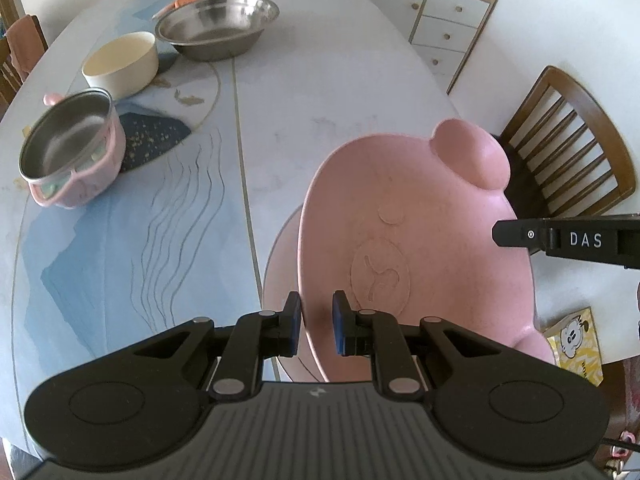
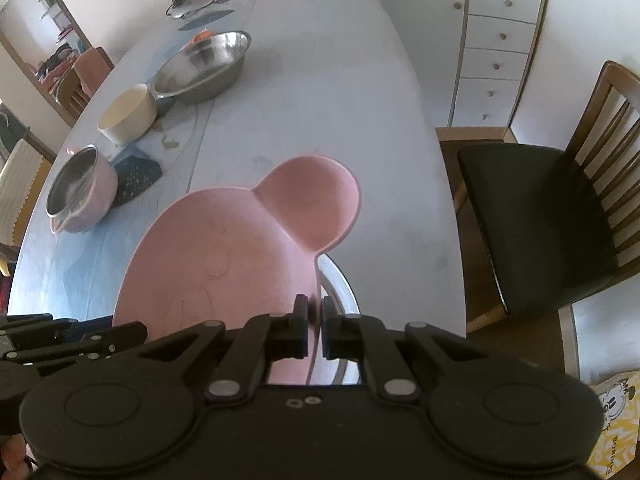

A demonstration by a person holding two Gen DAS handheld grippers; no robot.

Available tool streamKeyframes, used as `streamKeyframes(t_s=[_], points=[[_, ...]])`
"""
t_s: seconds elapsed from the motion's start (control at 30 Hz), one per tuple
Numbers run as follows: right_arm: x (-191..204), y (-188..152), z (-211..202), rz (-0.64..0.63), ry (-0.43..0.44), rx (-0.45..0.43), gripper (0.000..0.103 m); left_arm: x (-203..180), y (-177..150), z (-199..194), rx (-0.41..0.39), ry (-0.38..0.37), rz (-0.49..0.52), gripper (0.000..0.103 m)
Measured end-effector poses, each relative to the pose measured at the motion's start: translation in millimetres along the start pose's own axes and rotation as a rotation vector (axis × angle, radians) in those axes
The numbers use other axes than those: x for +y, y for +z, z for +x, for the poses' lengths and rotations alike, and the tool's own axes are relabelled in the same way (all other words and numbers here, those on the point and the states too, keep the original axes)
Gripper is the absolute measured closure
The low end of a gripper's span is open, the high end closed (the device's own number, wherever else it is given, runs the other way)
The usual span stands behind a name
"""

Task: Organize plates and bowls
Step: 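Carry the pink plate with both tools and lower it onto the white plates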

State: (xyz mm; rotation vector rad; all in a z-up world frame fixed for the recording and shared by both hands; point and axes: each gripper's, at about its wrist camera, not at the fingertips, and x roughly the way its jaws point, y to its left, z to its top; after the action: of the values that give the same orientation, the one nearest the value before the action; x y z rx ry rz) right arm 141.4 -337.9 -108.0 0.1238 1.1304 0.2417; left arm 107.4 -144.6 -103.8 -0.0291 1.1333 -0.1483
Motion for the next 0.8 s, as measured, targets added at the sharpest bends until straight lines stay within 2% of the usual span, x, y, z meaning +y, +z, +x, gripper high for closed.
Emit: streamKeyframes(t_s=[0.37,0.8], points=[[-13,-10,23,-0.022,0.03,0.021,0.096,-1,-8,25,0.022,0.021,0.001,0.088],[-16,-4,26,-0.066,0.012,0.021,0.097,-3,-8,34,0.053,-0.017,0.027,0.088]])
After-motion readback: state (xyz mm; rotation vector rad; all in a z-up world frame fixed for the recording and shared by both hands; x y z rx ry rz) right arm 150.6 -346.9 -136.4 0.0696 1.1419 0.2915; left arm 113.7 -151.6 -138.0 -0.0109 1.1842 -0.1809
